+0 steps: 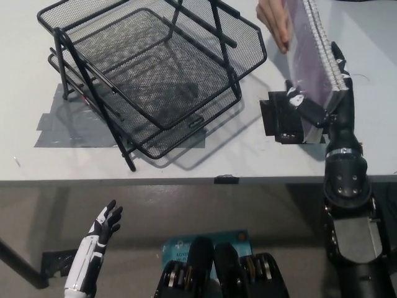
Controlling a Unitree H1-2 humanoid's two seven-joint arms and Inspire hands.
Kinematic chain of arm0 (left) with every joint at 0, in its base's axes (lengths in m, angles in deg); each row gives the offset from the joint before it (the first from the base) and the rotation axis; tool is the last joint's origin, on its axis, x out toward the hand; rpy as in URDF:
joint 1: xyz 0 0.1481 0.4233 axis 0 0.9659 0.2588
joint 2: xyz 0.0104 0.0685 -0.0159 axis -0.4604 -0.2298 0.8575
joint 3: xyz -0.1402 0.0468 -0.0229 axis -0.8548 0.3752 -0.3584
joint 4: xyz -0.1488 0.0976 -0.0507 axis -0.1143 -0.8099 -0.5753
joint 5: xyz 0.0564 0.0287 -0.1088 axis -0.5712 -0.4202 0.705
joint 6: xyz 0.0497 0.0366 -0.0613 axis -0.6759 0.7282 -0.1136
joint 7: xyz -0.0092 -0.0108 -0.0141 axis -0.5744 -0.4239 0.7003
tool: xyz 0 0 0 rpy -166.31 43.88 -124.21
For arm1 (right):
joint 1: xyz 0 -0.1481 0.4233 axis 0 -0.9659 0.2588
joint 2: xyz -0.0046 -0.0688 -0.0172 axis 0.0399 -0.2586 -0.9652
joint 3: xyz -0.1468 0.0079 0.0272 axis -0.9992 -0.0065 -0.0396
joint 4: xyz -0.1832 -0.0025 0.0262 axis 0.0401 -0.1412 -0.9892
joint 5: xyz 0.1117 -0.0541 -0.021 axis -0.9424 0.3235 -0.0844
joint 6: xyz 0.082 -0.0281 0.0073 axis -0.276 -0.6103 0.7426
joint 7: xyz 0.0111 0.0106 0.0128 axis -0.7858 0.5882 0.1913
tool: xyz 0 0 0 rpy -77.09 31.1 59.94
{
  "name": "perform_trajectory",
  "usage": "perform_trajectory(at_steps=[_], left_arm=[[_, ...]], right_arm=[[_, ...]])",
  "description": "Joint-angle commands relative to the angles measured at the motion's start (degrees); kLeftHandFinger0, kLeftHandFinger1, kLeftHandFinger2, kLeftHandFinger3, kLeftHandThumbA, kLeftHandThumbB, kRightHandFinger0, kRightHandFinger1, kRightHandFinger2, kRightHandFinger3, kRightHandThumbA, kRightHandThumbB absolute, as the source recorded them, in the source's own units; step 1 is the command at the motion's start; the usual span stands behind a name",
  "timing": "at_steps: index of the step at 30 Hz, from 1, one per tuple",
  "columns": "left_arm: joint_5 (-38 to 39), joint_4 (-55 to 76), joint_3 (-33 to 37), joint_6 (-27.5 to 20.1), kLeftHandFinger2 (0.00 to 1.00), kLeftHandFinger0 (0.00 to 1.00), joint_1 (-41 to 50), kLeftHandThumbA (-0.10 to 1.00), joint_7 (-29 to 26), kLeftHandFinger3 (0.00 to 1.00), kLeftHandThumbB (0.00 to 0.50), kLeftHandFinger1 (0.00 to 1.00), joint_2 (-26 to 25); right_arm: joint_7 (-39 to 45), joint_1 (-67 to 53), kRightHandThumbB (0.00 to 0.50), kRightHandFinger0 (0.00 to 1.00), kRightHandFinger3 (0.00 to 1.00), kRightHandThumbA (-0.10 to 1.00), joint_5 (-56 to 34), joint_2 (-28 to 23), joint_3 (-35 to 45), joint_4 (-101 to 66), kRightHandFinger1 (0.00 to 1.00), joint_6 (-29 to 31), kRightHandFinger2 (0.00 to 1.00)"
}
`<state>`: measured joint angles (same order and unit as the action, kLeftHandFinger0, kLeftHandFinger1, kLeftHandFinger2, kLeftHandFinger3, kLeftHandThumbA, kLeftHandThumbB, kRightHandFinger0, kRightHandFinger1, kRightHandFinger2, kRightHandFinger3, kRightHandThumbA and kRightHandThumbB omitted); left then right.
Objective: A person hands a notebook to the robot and the robot grabs it with its right hand and places it in the file tray kept in the centre of the desk infront of it.
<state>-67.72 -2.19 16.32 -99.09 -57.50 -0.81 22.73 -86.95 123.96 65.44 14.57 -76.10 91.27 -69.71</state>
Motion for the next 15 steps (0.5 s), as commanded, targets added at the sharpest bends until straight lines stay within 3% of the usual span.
perform_trajectory(at_steps=[1,4,6,11,15], left_arm=[[0.6,1.2,-0.3,-1.2,1.0,1.0,-0.5,1.0,0.5,1.0,0.122,1.0,-0.7],[0.5,1.3,-0.3,-1.1,1.0,1.0,-0.6,1.0,0.5,1.0,0.123,1.0,-0.8],[0.5,1.4,-0.3,-0.9,1.0,1.0,-0.6,1.0,0.5,1.0,0.123,1.0,-0.9],[0.7,1.5,-0.4,-0.6,1.0,1.0,-0.9,1.0,0.5,1.0,0.121,1.0,-0.9],[0.8,1.3,-0.5,-0.7,1.0,1.0,-1.2,1.0,0.6,1.0,0.119,1.0,-1.0]], right_arm=[[-3.3,6.2,0.0,0.0,0.01,0.67,1.4,-0.5,0.1,0.7,0.0,-5.3,0.0],[-2.2,6.7,0.041,0.0,0.0,0.92,-2.5,0.3,1.2,0.1,0.0,-5.0,0.0],[-1.9,6.5,0.035,0.0,0.0,0.96,-3.8,0.7,1.5,-0.6,0.0,-4.2,0.0],[-1.0,6.4,0.022,0.0,0.15,0.94,-7.8,1.6,3.1,-3.4,0.0,-3.5,0.21],[0.7,6.3,0.019,0.0,0.18,0.91,-12.9,2.7,5.3,-5.6,0.0,-4.6,0.23]])
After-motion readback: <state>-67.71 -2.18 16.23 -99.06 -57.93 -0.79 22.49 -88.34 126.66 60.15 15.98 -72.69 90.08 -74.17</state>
